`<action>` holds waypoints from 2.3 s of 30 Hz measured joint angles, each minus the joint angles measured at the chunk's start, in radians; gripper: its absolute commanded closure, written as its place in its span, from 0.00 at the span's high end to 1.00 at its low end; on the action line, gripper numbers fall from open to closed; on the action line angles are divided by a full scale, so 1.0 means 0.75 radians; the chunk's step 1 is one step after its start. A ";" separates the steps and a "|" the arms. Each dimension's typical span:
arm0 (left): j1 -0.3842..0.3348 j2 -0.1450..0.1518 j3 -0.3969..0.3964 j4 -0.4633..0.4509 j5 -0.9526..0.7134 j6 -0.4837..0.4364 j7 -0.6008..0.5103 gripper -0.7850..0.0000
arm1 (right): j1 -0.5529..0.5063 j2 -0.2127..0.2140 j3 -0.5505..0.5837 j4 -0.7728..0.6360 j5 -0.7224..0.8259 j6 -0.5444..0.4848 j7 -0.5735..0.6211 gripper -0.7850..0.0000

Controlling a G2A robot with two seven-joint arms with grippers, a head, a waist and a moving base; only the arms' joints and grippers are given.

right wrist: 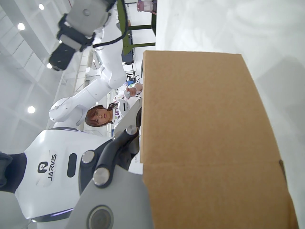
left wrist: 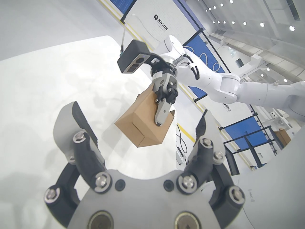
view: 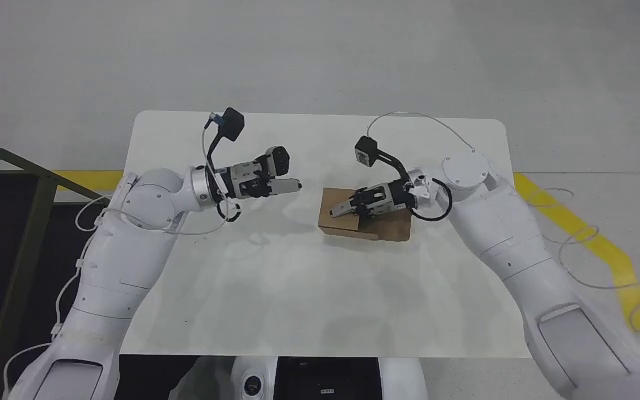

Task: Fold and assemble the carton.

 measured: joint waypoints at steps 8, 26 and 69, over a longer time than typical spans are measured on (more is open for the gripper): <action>0.052 0.012 -0.028 -0.052 0.140 -0.036 0.078 1.00 | 0.079 -0.068 -0.121 0.130 -0.074 -0.001 -0.052 0.00; 0.093 0.029 -0.034 -0.107 0.270 -0.021 0.164 1.00 | 0.157 -0.158 -0.182 0.381 -0.073 -0.018 -0.078 0.41; 0.240 0.033 0.050 -0.292 1.321 -0.050 0.848 1.00 | -0.350 0.167 0.438 -0.538 -0.455 0.250 -0.169 0.73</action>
